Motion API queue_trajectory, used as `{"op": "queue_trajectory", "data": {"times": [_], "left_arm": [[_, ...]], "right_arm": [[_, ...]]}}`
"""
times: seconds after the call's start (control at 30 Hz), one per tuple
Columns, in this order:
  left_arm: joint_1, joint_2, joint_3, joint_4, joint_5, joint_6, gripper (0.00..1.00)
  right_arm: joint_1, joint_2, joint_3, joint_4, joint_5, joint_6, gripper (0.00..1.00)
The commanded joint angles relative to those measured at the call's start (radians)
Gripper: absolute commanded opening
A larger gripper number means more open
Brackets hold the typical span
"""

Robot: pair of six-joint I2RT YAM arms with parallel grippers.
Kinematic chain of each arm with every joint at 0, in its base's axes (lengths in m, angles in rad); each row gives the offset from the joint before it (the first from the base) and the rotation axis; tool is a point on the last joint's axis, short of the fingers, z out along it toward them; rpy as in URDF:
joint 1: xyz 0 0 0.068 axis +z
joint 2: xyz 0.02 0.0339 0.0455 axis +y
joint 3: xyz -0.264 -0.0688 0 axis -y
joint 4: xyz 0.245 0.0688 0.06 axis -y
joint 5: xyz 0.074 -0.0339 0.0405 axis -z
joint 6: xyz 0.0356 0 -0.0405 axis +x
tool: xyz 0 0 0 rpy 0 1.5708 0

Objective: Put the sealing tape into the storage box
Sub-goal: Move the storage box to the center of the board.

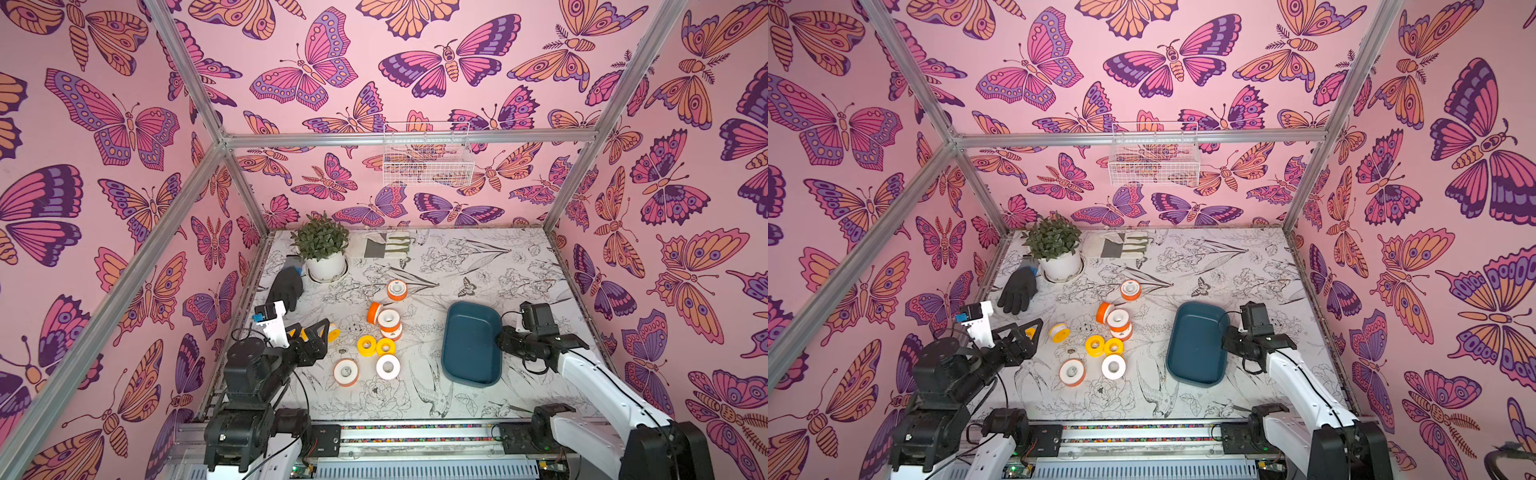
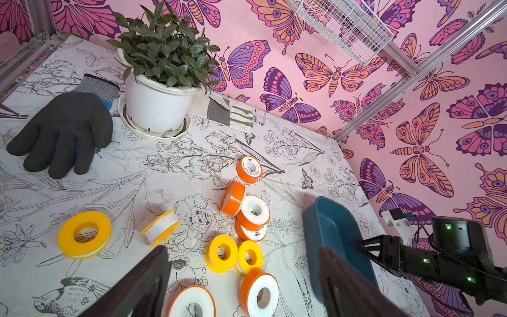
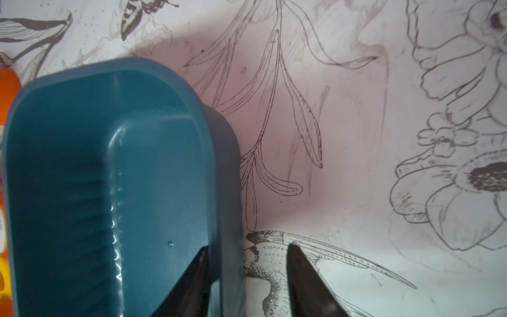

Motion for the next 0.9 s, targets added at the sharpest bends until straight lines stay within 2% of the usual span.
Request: {"op": "queue_trajectory", "data": {"times": [0.0,0.13,0.27,0.43,0.67,0.87], "left_arm": [[0.005,-0.012,-0.013,0.002,0.019,0.021,0.88],[0.005,-0.013,-0.014,0.002,0.018,0.019,0.88],[0.005,-0.01,-0.014,0.001,0.022,0.019,0.88],[0.005,-0.007,-0.014,0.001,0.02,0.019,0.88],[0.005,0.009,-0.014,0.0,0.023,0.021,0.88],[0.005,0.016,-0.013,0.0,0.027,0.022,0.88]], "right_arm": [[0.014,0.021,0.041,-0.013,-0.011,-0.001,0.38],[0.026,0.044,0.045,0.004,-0.002,0.004,0.15],[0.045,0.103,0.077,0.025,-0.006,0.011,0.07],[0.098,0.223,0.185,0.039,0.009,0.017,0.0],[0.16,0.437,0.386,0.024,0.006,-0.02,0.0],[0.189,0.525,0.474,0.001,-0.014,-0.067,0.0]]}}
